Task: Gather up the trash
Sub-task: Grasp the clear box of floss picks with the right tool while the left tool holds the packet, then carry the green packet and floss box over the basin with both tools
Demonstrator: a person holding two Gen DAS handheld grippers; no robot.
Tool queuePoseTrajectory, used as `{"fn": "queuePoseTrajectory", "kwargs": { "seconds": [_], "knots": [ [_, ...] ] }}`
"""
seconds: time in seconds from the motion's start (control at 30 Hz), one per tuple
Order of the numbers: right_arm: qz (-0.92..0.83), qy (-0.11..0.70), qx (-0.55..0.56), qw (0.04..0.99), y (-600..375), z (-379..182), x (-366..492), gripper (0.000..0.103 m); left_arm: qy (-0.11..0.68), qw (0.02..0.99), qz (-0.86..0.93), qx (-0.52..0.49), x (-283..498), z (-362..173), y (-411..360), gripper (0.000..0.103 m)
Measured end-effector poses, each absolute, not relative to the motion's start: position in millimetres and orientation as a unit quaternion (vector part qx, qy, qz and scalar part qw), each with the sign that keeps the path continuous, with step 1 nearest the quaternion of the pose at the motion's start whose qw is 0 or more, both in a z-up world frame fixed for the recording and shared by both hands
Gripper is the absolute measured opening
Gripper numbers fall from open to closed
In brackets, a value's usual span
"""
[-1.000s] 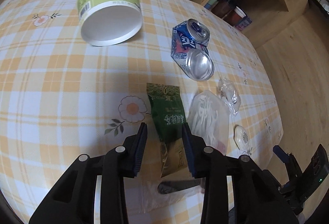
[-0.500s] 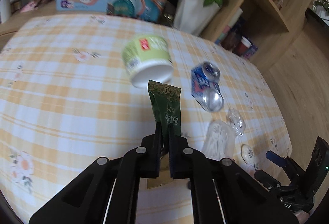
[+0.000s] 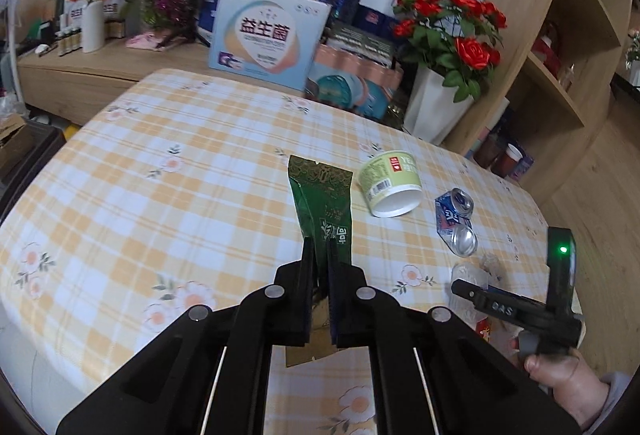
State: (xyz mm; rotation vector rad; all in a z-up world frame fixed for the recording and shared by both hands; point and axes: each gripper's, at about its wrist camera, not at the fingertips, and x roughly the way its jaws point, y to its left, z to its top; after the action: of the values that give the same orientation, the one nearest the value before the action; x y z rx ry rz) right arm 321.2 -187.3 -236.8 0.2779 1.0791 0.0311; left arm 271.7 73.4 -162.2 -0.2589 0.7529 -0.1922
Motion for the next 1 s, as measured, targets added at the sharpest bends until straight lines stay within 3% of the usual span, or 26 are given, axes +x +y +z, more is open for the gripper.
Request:
{"fn": "queuePoseTrajectory", "kwargs": {
  "seconds": [0.1,0.33,1.0],
  "knots": [
    [0.005,0.523,0.101,0.846,-180.4,-240.2,328.9,0.071,0.360,0.920,-0.089,-0.129,256.7,-159.4,82.8,0.006],
    [0.021,0.517,0.064,0.853,-177.6,-230.4,322.6,0.055,0.347,0.922,-0.093,-0.143,222.5,-153.6,91.5,0.006],
    [0.109,0.386,0.102,0.910,-175.2,-137.8,215.0,0.055,0.335,0.925,-0.123,-0.133,144.6,-120.2,75.8,0.006]
  ]
}}
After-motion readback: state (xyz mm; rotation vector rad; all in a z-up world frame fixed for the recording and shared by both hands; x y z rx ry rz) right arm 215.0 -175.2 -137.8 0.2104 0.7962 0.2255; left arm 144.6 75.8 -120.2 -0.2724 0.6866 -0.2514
